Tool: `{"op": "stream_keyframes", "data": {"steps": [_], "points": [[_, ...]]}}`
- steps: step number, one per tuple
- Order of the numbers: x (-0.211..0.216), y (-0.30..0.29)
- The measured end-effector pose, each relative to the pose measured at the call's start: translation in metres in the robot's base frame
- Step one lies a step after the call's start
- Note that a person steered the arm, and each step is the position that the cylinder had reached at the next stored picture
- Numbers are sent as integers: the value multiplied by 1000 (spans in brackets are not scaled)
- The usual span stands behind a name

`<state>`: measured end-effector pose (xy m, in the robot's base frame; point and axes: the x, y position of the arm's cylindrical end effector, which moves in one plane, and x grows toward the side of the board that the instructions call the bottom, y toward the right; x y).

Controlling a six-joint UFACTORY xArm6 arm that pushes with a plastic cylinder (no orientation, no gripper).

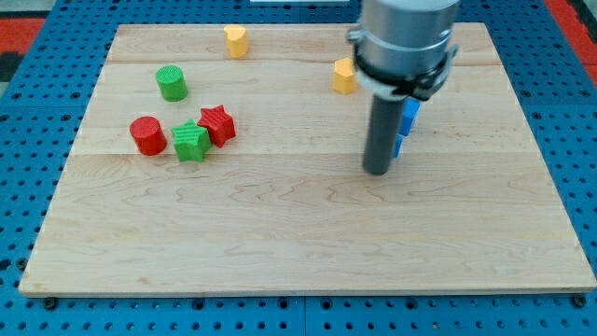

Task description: Push the yellow hexagon into the yellow heart

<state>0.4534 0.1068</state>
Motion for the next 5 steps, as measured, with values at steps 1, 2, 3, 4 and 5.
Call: {"op": "stream_keyframes", "data": {"steps": [1,2,3,4,5], "points": [[-37,29],[-21,77],[-64,112],[-107,38],[-130,-2]]}}
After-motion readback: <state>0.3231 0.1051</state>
